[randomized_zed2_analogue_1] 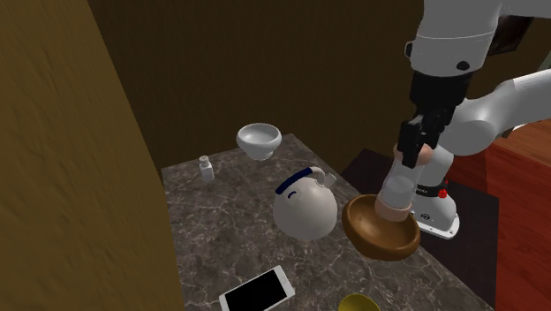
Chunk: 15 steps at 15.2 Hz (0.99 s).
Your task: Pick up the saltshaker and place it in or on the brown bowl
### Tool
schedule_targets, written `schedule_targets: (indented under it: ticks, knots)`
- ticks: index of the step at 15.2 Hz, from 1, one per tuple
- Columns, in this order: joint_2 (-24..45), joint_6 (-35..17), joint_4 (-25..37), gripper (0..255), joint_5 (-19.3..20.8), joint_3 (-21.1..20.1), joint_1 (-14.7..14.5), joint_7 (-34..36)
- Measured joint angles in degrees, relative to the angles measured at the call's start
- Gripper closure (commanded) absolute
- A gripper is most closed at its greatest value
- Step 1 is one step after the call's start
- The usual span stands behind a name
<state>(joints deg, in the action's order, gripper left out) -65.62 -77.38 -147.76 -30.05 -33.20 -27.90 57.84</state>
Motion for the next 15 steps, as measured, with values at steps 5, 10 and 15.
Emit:
schedule_targets:
  ticks: [5,10,15]
  knots:
    - [-1.0,-2.6,-3.6,255,-1.8,-1.9,-0.8,-0.2]
    - [-1.5,-5.0,-6.4,255,-3.4,-3.6,-1.4,-0.5]
    - [-1.5,-5.1,-6.6,255,-3.5,-3.7,-1.4,-0.5]
